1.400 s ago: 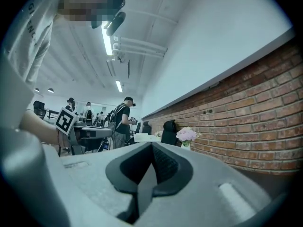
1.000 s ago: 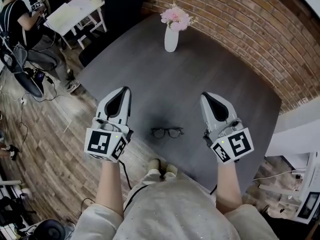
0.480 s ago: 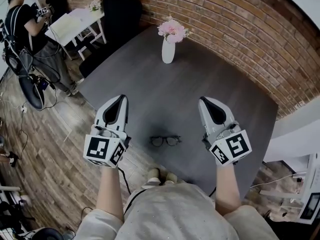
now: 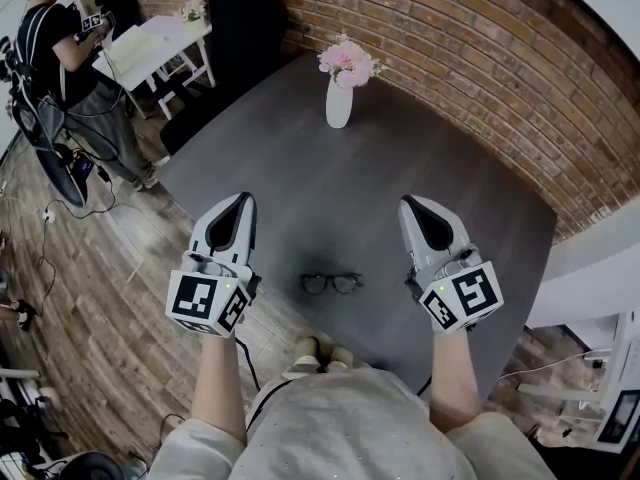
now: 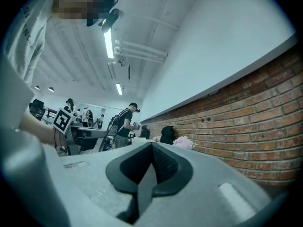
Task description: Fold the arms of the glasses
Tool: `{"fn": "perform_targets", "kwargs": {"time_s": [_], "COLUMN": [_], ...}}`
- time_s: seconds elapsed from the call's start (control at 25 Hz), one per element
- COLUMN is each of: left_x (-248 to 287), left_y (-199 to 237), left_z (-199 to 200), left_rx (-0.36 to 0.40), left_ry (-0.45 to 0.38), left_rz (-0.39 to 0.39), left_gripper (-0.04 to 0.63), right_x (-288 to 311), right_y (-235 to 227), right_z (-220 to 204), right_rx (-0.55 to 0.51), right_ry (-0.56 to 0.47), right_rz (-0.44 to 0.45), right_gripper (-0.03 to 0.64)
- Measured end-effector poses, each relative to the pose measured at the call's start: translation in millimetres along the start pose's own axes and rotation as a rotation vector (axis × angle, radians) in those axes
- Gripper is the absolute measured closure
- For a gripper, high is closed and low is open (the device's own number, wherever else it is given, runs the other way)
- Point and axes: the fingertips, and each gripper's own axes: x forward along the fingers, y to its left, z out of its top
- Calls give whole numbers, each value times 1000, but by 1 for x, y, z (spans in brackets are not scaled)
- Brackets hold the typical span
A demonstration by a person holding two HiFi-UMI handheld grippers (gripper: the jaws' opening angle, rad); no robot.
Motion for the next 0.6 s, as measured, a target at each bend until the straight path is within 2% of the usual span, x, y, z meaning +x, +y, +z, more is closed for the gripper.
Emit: {"fn": "perform_targets", "kwargs": {"time_s": [0.6], "left_x": [-2], "left_y": [-2], "left_z": [-12], "left_rx": [-17], "left_ry": [26], "left_rz": [4], "left_gripper": [597], "right_x": [0], "right_y": [-4], "right_z": [-10], "right_rx": [10], "right_ry": [28], "right_rz": [9], "right_gripper": [618]}}
